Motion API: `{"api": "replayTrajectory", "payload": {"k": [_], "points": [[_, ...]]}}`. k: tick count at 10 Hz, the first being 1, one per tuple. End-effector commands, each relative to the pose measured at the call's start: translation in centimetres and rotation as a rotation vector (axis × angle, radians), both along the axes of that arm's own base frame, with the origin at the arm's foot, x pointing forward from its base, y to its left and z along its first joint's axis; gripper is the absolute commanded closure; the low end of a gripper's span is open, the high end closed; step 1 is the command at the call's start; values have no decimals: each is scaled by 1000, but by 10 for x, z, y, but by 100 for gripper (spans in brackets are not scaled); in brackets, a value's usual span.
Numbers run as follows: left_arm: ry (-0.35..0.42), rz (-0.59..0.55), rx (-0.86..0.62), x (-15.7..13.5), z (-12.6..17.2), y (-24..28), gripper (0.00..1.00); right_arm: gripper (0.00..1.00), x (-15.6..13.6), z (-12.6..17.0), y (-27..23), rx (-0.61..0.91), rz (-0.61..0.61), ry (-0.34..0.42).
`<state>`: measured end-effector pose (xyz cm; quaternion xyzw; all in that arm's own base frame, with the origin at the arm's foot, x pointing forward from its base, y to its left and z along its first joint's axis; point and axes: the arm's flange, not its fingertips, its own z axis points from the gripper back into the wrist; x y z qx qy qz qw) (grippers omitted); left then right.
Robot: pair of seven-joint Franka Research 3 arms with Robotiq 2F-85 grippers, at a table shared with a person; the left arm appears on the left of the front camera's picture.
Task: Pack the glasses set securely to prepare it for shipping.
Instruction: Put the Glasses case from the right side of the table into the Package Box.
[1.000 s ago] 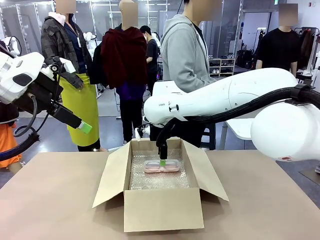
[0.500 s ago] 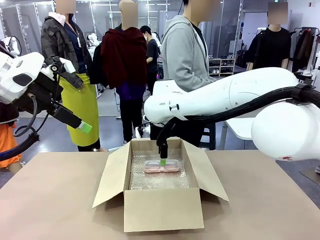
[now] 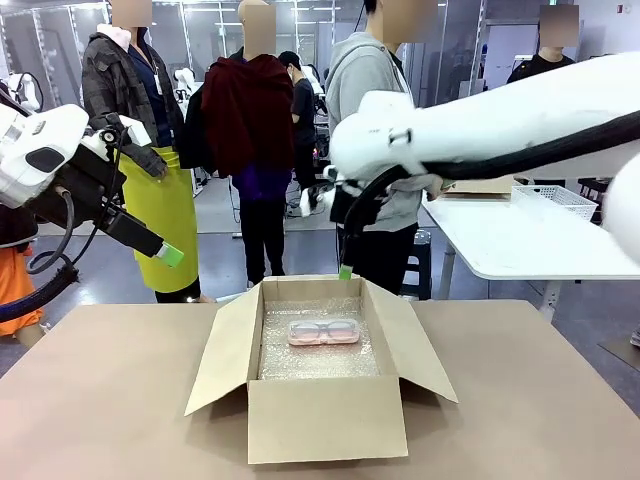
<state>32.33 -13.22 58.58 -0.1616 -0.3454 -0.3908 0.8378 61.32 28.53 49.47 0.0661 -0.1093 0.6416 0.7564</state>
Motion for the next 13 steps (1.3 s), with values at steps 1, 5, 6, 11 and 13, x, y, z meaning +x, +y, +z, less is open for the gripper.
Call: {"api": "replayTrajectory", "payload": {"k": [1, 5, 6, 11, 13], "points": [[1, -4, -10, 0, 1, 1, 0, 0, -61, -4, -46, 99, -174, -58], [1, -4, -10, 0, 1, 1, 0, 0, -155, 27, -146, 294, -482, -180], [1, -4, -10, 0, 1, 1, 0, 0, -179, 33, -170, 313, -545, -232], [1, -4, -10, 0, 1, 1, 0, 0, -224, 39, -233, 321, -704, -145], [1, -4, -10, 0, 1, 1, 0, 0, -222, 39, -237, 332, -656, -167]]}}
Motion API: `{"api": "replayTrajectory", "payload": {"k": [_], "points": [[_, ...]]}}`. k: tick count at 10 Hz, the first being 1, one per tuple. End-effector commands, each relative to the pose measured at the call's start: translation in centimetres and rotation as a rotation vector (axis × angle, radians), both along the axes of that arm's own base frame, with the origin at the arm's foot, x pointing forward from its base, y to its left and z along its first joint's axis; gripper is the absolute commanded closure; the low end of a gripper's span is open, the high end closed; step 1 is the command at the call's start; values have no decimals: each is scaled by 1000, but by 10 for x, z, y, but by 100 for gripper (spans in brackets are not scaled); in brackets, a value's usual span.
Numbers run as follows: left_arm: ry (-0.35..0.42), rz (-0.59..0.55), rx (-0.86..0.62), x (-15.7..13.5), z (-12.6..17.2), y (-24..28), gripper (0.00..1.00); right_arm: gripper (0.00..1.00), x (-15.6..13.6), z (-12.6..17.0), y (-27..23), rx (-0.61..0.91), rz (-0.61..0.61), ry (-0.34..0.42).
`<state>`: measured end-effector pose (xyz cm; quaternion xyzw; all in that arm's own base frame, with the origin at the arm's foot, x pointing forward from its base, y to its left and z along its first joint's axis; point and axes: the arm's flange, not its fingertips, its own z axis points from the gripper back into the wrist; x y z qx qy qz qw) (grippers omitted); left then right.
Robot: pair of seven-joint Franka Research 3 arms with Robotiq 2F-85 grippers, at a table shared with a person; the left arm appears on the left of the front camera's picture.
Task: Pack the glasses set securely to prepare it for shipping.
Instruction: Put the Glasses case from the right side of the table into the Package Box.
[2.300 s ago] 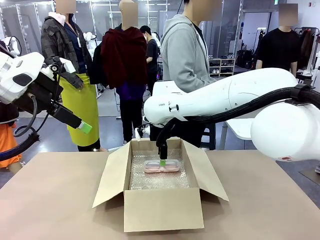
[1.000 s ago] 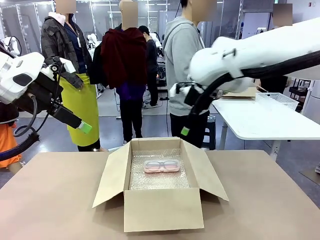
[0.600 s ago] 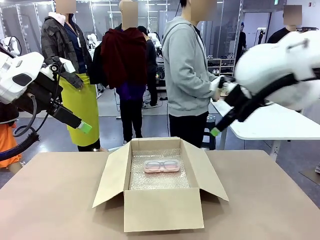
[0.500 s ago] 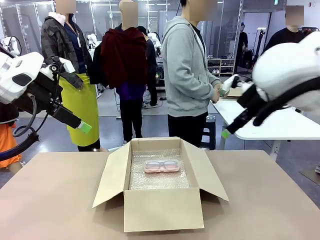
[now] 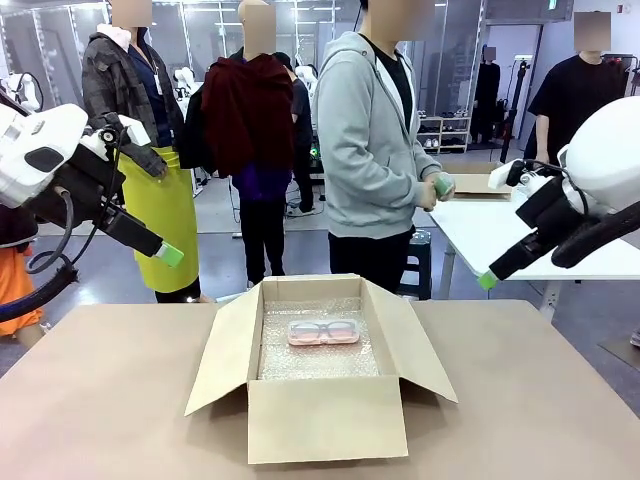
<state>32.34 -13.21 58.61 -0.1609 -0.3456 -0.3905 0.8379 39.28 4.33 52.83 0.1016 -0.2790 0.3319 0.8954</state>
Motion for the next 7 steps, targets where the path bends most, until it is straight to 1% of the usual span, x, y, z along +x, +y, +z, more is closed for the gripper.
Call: {"api": "replayTrajectory", "payload": {"k": [1, 7], "points": [[2, -6, -11, -1, 1, 1, 0, 0, -1, 5, 5, -7, 17, -26], [2, -6, -11, -1, 1, 1, 0, 0, -1, 5, 5, -7, 17, -26]]}}
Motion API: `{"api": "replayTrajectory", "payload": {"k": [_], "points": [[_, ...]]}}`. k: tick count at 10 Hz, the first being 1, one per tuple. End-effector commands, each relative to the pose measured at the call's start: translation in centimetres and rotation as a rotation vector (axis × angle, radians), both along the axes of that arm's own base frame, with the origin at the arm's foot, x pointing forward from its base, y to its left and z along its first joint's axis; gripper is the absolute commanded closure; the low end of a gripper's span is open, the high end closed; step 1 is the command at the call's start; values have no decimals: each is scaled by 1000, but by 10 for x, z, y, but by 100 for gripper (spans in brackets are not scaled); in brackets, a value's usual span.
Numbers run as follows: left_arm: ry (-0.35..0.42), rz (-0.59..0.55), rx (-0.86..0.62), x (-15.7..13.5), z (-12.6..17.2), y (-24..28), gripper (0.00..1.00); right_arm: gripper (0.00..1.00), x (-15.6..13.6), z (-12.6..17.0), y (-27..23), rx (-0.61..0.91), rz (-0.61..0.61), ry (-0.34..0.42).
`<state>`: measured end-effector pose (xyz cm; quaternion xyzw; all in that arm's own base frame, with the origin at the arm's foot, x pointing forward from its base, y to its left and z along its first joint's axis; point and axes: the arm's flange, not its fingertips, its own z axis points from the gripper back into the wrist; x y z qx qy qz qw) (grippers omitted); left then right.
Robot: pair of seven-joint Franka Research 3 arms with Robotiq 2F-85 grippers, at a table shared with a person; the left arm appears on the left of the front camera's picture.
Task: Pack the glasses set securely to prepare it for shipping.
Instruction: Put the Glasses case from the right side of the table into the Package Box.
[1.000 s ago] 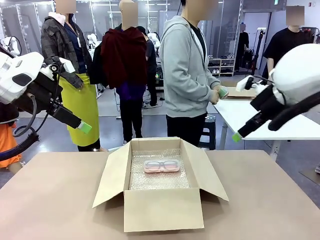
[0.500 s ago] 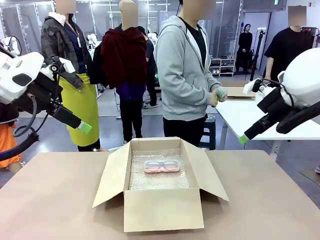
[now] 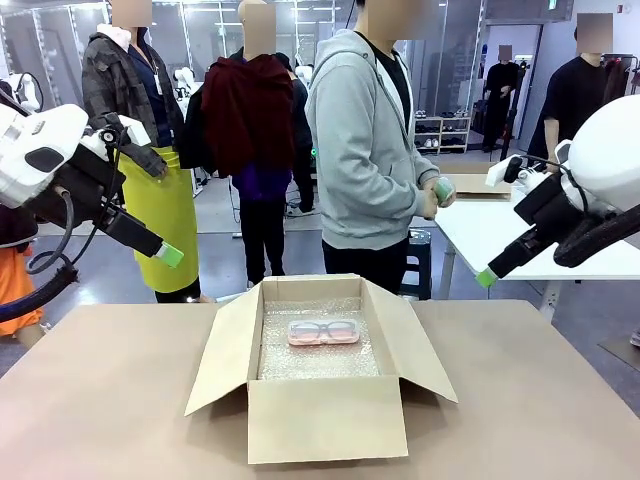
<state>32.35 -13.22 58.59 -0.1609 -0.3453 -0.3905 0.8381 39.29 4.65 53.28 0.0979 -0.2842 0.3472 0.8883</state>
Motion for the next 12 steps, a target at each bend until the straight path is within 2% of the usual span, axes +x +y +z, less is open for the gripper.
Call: {"api": "replayTrajectory", "payload": {"k": [1, 12], "points": [[2, -6, -11, -1, 1, 1, 0, 0, -1, 0, 2, 3, -11, -7], [2, -6, -11, -1, 1, 1, 0, 0, -1, 0, 2, 3, -11, -7]]}}
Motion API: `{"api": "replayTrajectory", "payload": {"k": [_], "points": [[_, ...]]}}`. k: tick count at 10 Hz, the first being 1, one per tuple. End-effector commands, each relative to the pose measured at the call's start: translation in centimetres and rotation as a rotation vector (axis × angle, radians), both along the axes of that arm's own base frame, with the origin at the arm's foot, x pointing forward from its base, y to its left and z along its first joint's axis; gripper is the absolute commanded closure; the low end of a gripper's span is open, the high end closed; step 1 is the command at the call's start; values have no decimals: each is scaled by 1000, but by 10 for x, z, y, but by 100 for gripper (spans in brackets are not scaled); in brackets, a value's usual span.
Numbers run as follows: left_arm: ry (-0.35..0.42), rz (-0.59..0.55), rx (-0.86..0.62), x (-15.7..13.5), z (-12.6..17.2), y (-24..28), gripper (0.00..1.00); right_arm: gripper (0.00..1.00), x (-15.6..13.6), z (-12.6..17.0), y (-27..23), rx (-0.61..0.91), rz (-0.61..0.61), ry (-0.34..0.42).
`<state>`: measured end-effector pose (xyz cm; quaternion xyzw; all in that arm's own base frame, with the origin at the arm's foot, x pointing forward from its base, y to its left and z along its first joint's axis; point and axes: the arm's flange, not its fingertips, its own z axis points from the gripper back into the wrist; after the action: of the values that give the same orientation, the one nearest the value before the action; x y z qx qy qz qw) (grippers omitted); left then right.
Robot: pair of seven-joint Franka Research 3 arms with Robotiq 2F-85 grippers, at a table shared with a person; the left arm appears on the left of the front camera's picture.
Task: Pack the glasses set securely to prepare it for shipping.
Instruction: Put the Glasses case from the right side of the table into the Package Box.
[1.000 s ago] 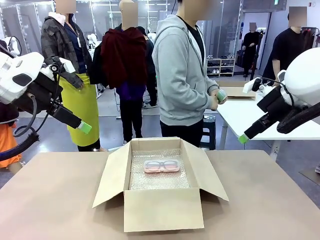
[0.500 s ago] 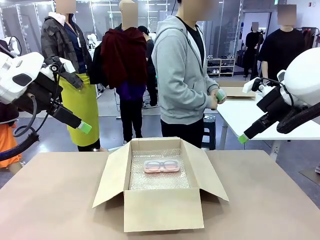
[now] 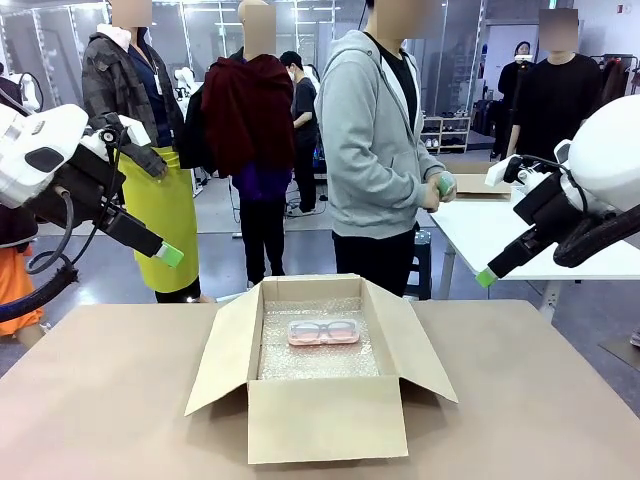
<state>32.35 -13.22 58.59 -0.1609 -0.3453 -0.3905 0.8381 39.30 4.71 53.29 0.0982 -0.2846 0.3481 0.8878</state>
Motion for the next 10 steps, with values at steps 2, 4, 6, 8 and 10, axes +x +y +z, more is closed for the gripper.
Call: {"api": "replayTrajectory", "payload": {"k": [2, 4, 6, 8, 10], "points": [[2, -6, -11, -1, 1, 1, 0, 0, -1, 0, 2, 3, -14, -6], [2, -6, -11, -1, 1, 1, 0, 0, -1, 0, 2, 3, -14, -6], [2, -6, -11, -1, 1, 1, 0, 0, -1, 0, 2, 3, -14, -6], [2, -6, -11, -1, 1, 1, 0, 0, -1, 0, 2, 3, -14, -6], [2, -6, -11, -1, 1, 1, 0, 0, -1, 0, 2, 3, -14, -6]]}}
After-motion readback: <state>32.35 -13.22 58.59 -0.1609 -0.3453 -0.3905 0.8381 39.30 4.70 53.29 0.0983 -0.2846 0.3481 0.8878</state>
